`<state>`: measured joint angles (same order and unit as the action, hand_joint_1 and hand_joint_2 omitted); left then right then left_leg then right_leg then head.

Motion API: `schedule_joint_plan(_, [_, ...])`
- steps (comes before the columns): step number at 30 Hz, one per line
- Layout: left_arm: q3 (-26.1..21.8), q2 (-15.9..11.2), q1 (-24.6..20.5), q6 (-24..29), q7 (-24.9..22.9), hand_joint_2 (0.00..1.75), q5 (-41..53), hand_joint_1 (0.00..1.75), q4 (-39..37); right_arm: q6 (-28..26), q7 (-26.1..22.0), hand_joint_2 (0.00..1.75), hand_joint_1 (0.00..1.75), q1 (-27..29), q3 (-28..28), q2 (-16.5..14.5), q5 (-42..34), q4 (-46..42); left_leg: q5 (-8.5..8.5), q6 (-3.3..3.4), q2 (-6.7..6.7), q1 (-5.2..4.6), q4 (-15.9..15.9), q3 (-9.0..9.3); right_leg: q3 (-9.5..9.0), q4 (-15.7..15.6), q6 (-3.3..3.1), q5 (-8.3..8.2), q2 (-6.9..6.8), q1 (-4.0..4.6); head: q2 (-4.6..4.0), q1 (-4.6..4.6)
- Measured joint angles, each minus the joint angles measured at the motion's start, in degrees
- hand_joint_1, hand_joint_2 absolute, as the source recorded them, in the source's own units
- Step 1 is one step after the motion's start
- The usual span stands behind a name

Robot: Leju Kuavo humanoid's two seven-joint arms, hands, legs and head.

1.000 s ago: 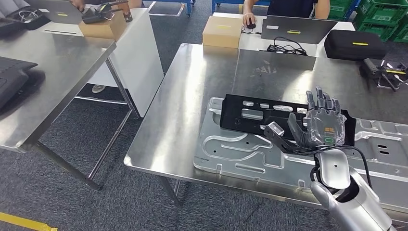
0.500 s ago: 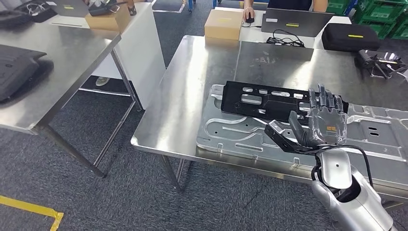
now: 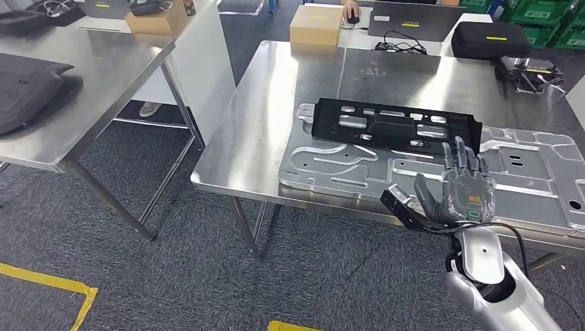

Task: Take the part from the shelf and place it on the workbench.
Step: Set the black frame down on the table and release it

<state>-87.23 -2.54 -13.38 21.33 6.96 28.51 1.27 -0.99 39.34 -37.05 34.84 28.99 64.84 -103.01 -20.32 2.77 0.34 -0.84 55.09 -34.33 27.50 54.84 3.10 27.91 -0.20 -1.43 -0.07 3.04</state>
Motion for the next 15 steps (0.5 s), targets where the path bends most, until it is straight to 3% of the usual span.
schedule_joint_plan(1, [0.0, 0.0, 0.1, 0.1, 0.0, 0.0, -0.2, 0.0, 0.0, -0.8, 0.0, 0.0, 0.0, 1.0, -0.6, 0.1, -0.5, 0.1, -0.74, -0.34, -0.03, 0.14, 0.6, -0.45, 0.46, 0.0, -0.56, -0.48, -0.14, -0.02, -0.01, 0.01])
schedule_joint_plan(2, [0.0, 0.0, 0.2, 0.2, 0.0, 0.0, -0.4, 0.0, 0.0, -1.5, 0.0, 0.0, 0.0, 2.0, -1.3, 0.1, -1.1, 0.2, -2.57, -0.71, -0.05, 0.32, 2.3, -1.18, 1.07, 0.0, -1.1, -1.05, -0.27, -0.07, -0.01, 0.02])
schedule_joint_plan(5, [0.0, 0.1, 0.3, 0.4, -0.1, 0.0, -0.9, 0.0, 0.0, -4.1, 0.0, 0.0, 0.0, 5.6, -3.6, 0.3, -2.8, 0.6, -10.87, -1.71, -0.07, 0.78, 13.1, -4.29, 3.57, 0.0, -1.79, -3.03, -0.34, -0.04, 0.0, 0.02])
schedule_joint_plan(6, [0.0, 0.1, 0.3, 0.5, -0.1, 0.0, -1.0, 0.0, 0.0, -4.9, 0.0, 0.0, 0.0, 6.9, -4.3, 0.3, -3.4, 0.9, -12.0, -1.84, -0.07, 0.88, 16.1, -4.71, 4.46, 0.0, -1.78, -3.68, -0.34, 0.0, 0.0, 0.02])
schedule_joint_plan(7, [0.0, 0.1, 0.3, 0.5, -0.2, 0.0, -1.1, 0.0, 0.0, -5.7, 0.0, 0.0, 0.0, 8.2, -5.1, 0.3, -4.1, 1.2, -11.73, -1.83, -0.07, 0.94, 17.5, -4.33, 5.32, 0.1, -1.73, -4.32, -0.33, 0.04, 0.0, 0.02])
schedule_joint_plan(8, [0.0, 0.1, 0.3, 0.6, -0.2, 0.0, -1.2, 0.0, 0.0, -6.6, 0.0, 0.0, 0.0, 9.6, -5.9, 0.3, -4.8, 1.6, -10.37, -1.7, -0.08, 0.95, 16.8, -2.95, 6.14, 0.1, -1.64, -4.96, -0.32, 0.08, 0.0, 0.02])
schedule_joint_plan(10, [0.0, 0.1, 0.2, 0.7, -0.2, 0.0, -1.2, 0.0, 0.0, -8.5, 0.0, 0.0, 0.0, 12.1, -7.5, 0.5, -6.2, 2.4, -7.68, -0.92, -0.15, 0.74, 9.8, 2.63, 7.53, 0.1, -1.34, -6.22, -0.34, 0.15, 0.0, 0.02])
schedule_joint_plan(12, [0.0, 0.0, -0.1, 0.9, -0.2, 0.0, -1.1, 0.0, 0.0, -10.5, 0.0, 0.0, 0.0, 14.0, -9.1, 0.7, -7.5, 3.2, -7.84, 0.02, -0.23, 0.26, 1.0, 8.42, 8.31, 0.0, -0.85, -7.37, -0.47, 0.26, 0.0, 0.01])
schedule_joint_plan(13, [0.0, 0.0, -0.2, 1.0, -0.2, 0.0, -1.0, 0.0, -0.1, -11.2, 0.0, 0.0, 0.0, 15.0, -9.8, 0.7, -8.2, 3.7, -8.32, 0.33, -0.27, 0.02, -1.5, 9.79, 8.43, -0.2, -0.56, -7.94, -0.55, 0.24, -0.01, 0.02])
schedule_joint_plan(15, [0.0, 0.1, -0.2, 1.2, -0.2, 0.0, -0.9, 0.0, -0.1, -12.9, 0.0, 0.0, 0.0, 17.5, -11.3, 0.8, -10.5, 5.1, -7.75, 0.75, -0.26, -0.01, -2.7, 9.65, 8.44, -0.7, 0.17, -9.07, -0.61, 0.17, -0.01, 0.03])
